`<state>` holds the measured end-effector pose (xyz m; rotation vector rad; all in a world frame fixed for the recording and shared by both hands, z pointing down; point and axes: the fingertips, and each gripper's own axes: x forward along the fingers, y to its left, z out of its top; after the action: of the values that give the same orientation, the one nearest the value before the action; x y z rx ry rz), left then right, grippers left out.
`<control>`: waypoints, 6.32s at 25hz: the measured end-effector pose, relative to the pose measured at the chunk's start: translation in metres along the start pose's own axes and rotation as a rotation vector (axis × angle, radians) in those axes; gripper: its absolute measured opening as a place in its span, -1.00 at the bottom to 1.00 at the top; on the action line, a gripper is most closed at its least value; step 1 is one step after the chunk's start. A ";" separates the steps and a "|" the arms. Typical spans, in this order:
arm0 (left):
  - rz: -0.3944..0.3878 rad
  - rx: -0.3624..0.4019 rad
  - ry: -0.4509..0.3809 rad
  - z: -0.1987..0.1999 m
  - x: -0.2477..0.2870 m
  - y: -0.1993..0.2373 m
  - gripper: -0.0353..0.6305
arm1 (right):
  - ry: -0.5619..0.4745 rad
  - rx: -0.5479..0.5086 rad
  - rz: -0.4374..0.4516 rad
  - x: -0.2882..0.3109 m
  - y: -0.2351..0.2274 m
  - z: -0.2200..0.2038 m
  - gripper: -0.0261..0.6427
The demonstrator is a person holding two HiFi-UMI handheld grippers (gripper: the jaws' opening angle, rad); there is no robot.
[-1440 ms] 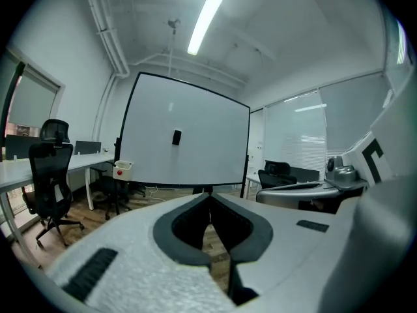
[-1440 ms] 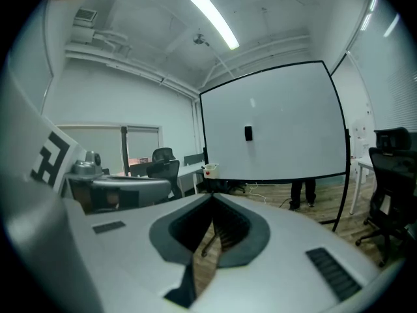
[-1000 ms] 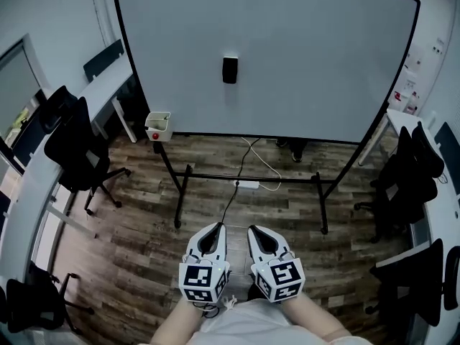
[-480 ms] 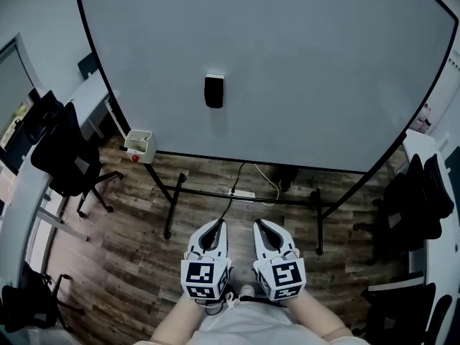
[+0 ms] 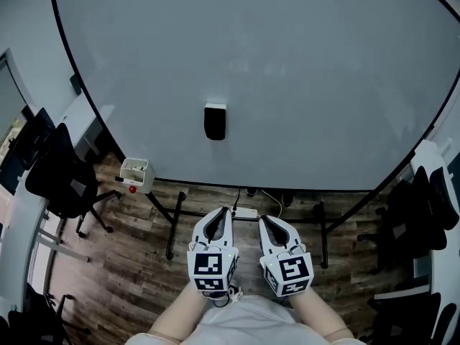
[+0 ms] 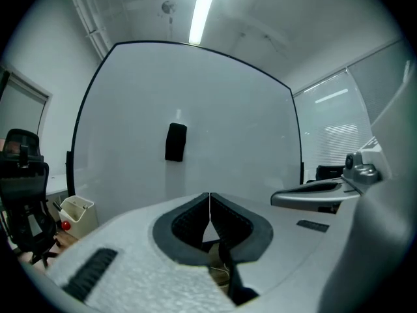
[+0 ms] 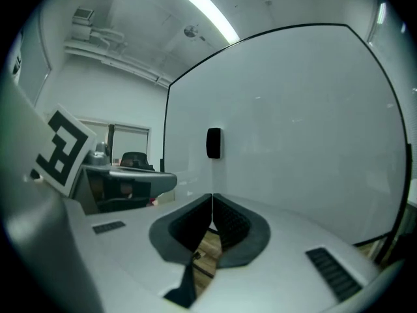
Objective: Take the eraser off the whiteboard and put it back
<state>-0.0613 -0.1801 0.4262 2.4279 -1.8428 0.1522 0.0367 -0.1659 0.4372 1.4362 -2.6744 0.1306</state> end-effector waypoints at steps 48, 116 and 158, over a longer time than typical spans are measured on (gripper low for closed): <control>0.082 0.053 -0.168 0.115 0.170 0.097 -0.12 | 0.084 0.062 -0.168 0.112 -0.078 0.004 -0.84; -0.028 0.032 -0.131 0.059 0.117 0.080 -0.14 | -0.006 0.033 -0.223 0.119 -0.057 0.021 -0.84; 0.005 0.138 -0.130 0.064 0.141 0.039 -0.17 | 0.008 0.041 -0.146 0.113 -0.090 0.025 -0.84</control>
<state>-0.0592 -0.3338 0.3818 2.5826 -1.9523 0.1285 0.0491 -0.3117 0.4301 1.6331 -2.5634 0.1801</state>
